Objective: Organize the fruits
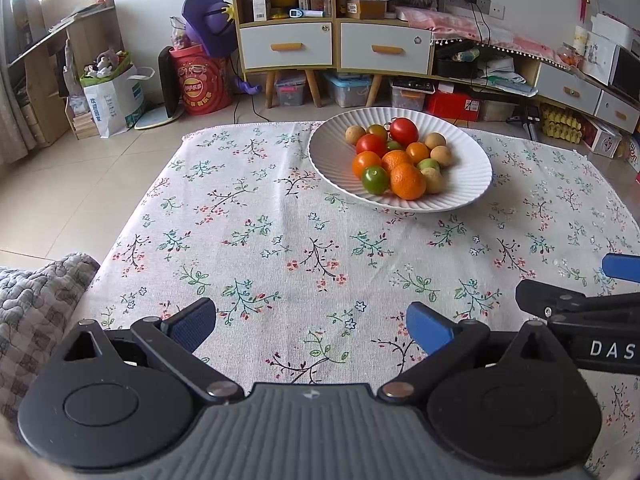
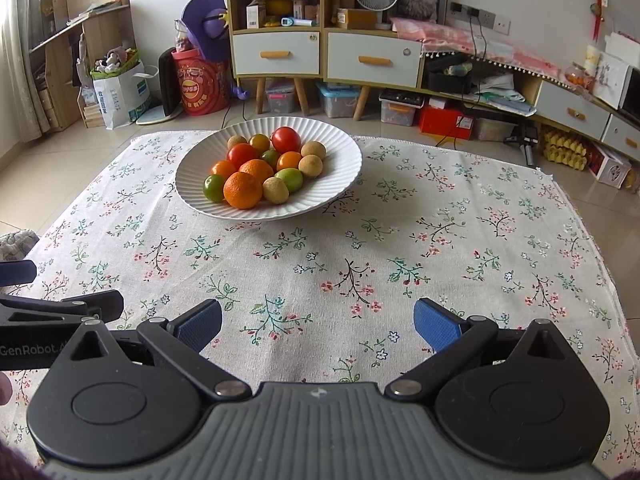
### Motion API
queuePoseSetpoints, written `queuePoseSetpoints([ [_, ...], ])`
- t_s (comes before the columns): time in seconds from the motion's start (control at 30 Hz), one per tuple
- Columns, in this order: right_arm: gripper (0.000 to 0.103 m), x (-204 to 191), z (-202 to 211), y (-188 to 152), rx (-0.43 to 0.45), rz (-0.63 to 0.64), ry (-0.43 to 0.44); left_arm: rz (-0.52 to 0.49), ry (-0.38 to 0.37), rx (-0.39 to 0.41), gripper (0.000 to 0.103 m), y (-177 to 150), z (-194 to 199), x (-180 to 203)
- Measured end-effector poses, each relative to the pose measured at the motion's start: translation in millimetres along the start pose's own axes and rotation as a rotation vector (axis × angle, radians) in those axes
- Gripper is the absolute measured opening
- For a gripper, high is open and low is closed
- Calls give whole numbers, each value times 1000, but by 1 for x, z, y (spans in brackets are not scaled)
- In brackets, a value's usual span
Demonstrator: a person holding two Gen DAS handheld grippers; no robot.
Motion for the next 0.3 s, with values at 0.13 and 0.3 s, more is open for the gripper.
queuePoseSetpoints([
  [0.13, 102, 0, 0, 0, -1, 1, 0, -1, -1, -1, 96, 0, 0, 0],
  [0.3, 102, 0, 0, 0, -1, 0, -1, 2, -8, -7, 96, 0, -1, -1],
])
Point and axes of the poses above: each gripper's, at about its wrist camera, not at the fingertips, and z roughly against the way its jaws point, x to its right, y to its top, the point moved 3 cm from there along -z, roughly the way its jaws point, and after that the axes turned 11 degrees about -z, right-handed, at the moved point
